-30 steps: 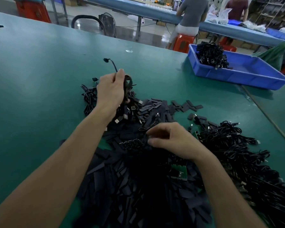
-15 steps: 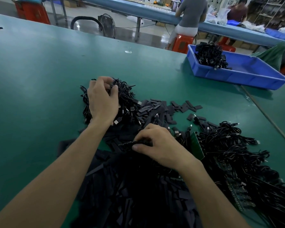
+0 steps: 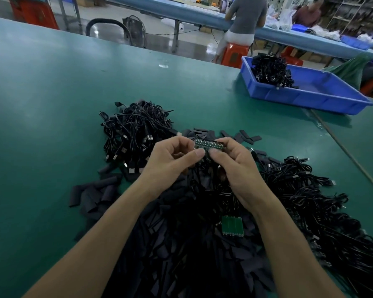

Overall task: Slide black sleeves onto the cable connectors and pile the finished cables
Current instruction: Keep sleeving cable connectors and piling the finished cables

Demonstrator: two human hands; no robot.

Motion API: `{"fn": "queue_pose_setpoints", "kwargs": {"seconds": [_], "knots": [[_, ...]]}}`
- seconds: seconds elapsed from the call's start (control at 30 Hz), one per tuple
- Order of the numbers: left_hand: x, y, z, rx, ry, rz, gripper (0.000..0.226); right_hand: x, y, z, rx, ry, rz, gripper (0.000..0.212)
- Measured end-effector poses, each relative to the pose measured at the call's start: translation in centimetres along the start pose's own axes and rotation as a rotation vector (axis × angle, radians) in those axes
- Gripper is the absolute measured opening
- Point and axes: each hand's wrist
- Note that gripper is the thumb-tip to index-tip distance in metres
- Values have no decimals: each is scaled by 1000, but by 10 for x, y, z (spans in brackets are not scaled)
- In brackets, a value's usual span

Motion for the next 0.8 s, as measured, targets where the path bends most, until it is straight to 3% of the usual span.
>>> {"fn": "queue_pose_setpoints", "kwargs": {"seconds": [0.17,0.57,0.67,0.73,0.8], "knots": [[2,-1,-3,-73,-121,-151,39,4,0,-1,-69,26,131,4],[2,4,-5,-68,-173,-392,11,2,-5,-4,-172,116,248,20],[3,2,-1,33,-104,-382,8,-5,-12,-3,53,126,216,14],[4,-4,2,121,-53,-454,12,-14,-23,0,329,91,140,7],[9,-13,6,218,21,-539,11,-25,-39,1,612,3,-4,13]]}}
Point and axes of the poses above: each hand's wrist, its own z-axis towards the middle knuckle, its own y-axis out of the palm, x = y × z, and after that the axes turned 13 degrees about y, right-handed
